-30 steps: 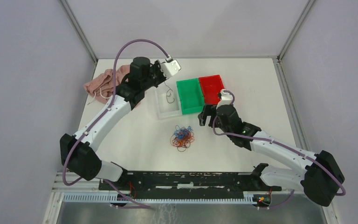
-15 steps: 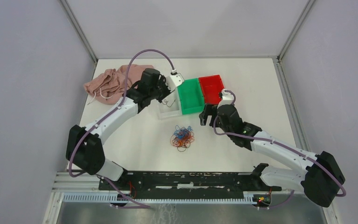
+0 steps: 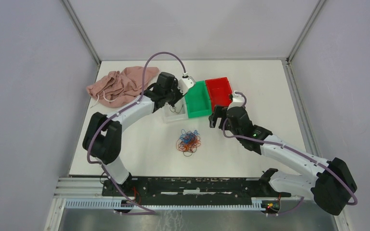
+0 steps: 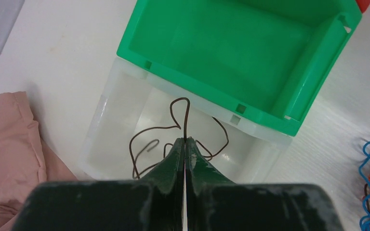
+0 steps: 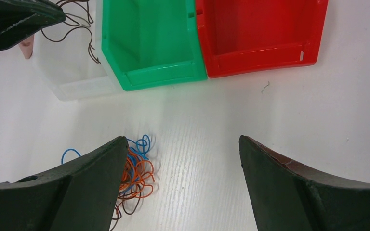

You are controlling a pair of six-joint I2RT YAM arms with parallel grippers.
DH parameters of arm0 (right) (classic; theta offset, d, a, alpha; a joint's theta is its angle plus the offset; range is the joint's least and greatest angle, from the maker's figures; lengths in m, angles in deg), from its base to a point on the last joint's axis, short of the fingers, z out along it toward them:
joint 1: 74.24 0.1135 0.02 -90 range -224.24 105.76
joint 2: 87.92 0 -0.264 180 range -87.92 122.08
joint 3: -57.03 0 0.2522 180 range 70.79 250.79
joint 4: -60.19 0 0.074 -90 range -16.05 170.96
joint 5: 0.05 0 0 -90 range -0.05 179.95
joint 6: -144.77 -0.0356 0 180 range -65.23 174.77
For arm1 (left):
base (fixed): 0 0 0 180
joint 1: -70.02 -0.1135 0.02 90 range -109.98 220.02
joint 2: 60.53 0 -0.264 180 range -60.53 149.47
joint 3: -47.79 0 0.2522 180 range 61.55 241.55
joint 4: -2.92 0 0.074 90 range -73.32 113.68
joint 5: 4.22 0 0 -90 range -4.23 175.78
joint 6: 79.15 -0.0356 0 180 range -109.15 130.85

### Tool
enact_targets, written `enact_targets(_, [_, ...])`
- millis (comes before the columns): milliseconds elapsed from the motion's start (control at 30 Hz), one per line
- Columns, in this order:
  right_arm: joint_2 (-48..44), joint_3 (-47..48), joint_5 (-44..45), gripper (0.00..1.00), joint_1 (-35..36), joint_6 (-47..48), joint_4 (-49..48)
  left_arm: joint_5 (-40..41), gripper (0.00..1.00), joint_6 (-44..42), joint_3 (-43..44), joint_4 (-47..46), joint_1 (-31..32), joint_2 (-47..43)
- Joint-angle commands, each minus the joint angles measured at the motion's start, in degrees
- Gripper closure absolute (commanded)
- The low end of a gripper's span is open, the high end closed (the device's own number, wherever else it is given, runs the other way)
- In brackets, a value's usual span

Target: Untangle the cables

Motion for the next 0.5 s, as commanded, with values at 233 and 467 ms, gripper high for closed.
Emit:
enact_targets(233, [2.0,4.7,-1.3,0.07,-3.1,2.3,0.7,10.1,0.46,-2.6,2.7,-7.9,0.2,7.4])
enact_targets(467, [3.2,8.0,-2.8,0.07,-5.5,3.7,2.6,6.3,0.10,-0.3,10.1,3.0,-0.2,4.3])
